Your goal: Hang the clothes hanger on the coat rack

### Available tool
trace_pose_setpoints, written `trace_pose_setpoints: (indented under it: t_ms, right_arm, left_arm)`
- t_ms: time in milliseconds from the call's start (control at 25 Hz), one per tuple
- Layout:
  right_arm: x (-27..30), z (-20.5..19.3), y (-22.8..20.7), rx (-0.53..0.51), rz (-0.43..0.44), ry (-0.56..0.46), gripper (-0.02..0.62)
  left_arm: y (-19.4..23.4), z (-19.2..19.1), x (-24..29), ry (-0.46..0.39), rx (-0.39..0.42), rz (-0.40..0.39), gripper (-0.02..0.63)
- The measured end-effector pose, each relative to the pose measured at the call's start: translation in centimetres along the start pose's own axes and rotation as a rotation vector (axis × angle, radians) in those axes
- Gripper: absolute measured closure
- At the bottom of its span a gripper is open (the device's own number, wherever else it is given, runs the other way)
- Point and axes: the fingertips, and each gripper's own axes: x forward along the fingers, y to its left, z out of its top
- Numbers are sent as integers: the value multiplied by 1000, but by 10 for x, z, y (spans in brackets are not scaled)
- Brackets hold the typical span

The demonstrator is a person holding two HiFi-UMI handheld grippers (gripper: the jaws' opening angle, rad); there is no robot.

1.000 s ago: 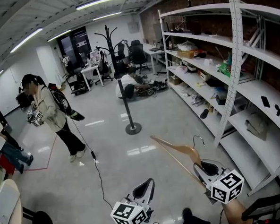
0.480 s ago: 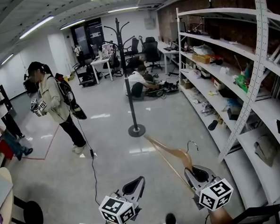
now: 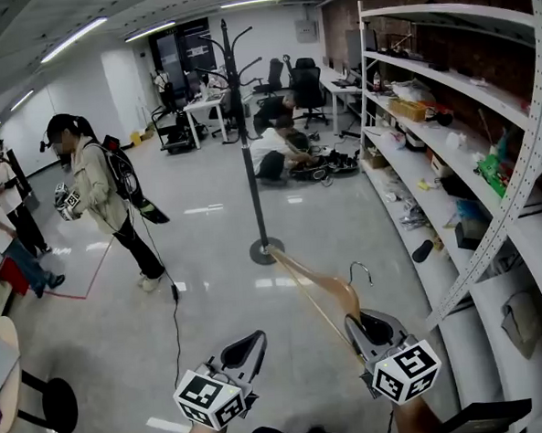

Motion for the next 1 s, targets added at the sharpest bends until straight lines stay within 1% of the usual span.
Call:
trace_pose_setpoints:
  t_ms: [120,280,400,520,600,720,880,1000]
  right_arm:
    - [20,-2,-10,4,22,12,541]
    - [51,-7,-20,13,34,31,541]
    - [91,-4,-30,2,31,40,541]
    - [130,-1,-36,-2,31,56,541]
    - [158,5,-40,9,40,44,541]
    - [204,22,-52,15,35,18,541]
    - [256,17,-47,25,39,61,541]
    - [296,29,-48,9,20,53,541]
  left_arm:
    - [16,1,14,11,1,16,606]
    - [43,-3,35,13,-35,13,606]
    - [83,5,58,-8,-41,18,606]
    - [123,6,75,-20,-68,26,606]
    - [152,7,87,-27,-79,36,606]
    - [195,22,110,-56,-98,27,606]
    - [245,26,114,-66,-136,42,606]
    - [282,31,126,-66,-123,19,606]
